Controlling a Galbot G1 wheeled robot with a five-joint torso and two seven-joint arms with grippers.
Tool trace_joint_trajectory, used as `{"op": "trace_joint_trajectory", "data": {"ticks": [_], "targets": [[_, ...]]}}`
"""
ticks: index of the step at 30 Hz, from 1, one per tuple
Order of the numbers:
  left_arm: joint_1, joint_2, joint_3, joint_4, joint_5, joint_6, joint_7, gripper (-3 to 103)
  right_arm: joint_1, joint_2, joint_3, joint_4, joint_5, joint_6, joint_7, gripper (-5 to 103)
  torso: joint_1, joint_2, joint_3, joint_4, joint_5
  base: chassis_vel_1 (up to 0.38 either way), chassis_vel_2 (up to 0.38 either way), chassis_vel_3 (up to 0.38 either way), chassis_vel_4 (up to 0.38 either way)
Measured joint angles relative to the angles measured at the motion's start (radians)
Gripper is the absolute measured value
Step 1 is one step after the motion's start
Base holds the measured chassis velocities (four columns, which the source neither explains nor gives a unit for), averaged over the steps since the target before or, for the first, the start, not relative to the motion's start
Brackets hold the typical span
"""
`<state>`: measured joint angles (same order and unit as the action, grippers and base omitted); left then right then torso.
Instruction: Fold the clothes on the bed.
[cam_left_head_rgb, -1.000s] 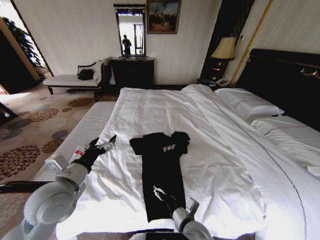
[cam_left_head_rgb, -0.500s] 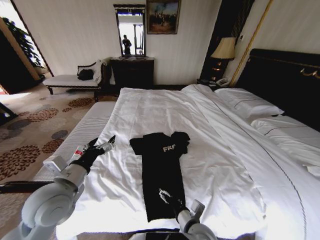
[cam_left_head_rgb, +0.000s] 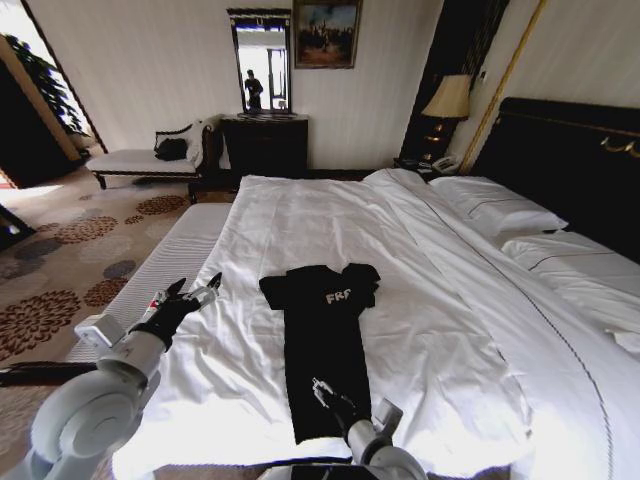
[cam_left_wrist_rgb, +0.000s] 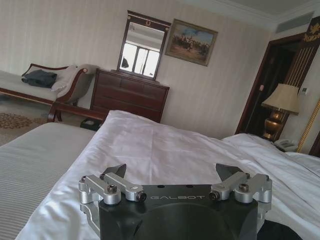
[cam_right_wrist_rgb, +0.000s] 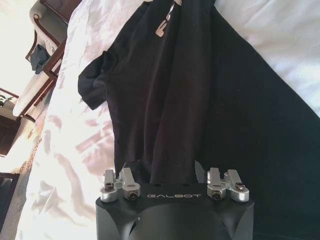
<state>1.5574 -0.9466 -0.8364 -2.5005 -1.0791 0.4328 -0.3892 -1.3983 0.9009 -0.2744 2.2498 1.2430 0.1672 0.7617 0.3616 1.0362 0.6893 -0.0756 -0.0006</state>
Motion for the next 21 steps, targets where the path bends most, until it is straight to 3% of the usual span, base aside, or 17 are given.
{"op": "trace_joint_trajectory", "data": {"ticks": [2,4,7,9,11,12,14,21], "targets": [[0.003,0.0,-0.002,0.0,0.0,-0.001,0.0,100,0.0,0.002,0.003,-0.007,-0.008,0.002,-0.001,49,0.0,0.0,0.0,0.0,0.0,0.0,0.0,0.0,0.0],[0.004,0.0,-0.003,0.0,0.001,-0.001,0.0,100,0.0,0.003,0.004,-0.01,-0.01,0.003,-0.001,49,0.0,0.0,0.0,0.0,0.0,0.0,0.0,0.0,0.0],[0.007,0.001,-0.009,0.0,0.002,-0.003,0.0,100,-0.003,0.003,0.013,-0.008,-0.012,0.005,-0.001,33,0.0,0.0,0.0,0.0,0.0001,0.0,0.0,0.0,0.0],[0.007,0.001,-0.01,0.0,0.002,-0.004,0.0,100,-0.005,0.003,0.018,-0.004,-0.012,0.005,-0.001,33,0.0,0.0,0.0,0.0,0.0,0.0,0.0,0.0,0.0],[0.006,0.001,-0.01,0.0,0.005,-0.006,0.0,100,-0.008,-0.002,0.033,0.005,-0.011,0.005,0.0,22,0.0,0.0,0.0,0.0,0.0001,0.0,0.0,0.0,0.0],[0.004,0.0,-0.01,0.0,0.007,-0.007,0.0,100,-0.009,-0.004,0.039,0.008,-0.01,0.005,0.0,22,0.0,0.0,0.0,0.0001,0.0,0.0,0.0,0.0,0.0],[0.0,-0.001,-0.005,0.0,0.012,-0.009,-0.001,100,-0.011,-0.006,0.047,0.012,-0.008,0.005,0.001,6,0.0,0.0,0.0,0.0,0.0,0.0,0.0,0.0,0.0],[-0.003,-0.002,-0.001,0.0,0.018,-0.01,-0.002,100,-0.011,-0.004,0.066,0.013,-0.006,0.003,0.011,0,0.0,0.0,0.0,0.0,0.0001,0.0,0.0,0.0,0.0]]}}
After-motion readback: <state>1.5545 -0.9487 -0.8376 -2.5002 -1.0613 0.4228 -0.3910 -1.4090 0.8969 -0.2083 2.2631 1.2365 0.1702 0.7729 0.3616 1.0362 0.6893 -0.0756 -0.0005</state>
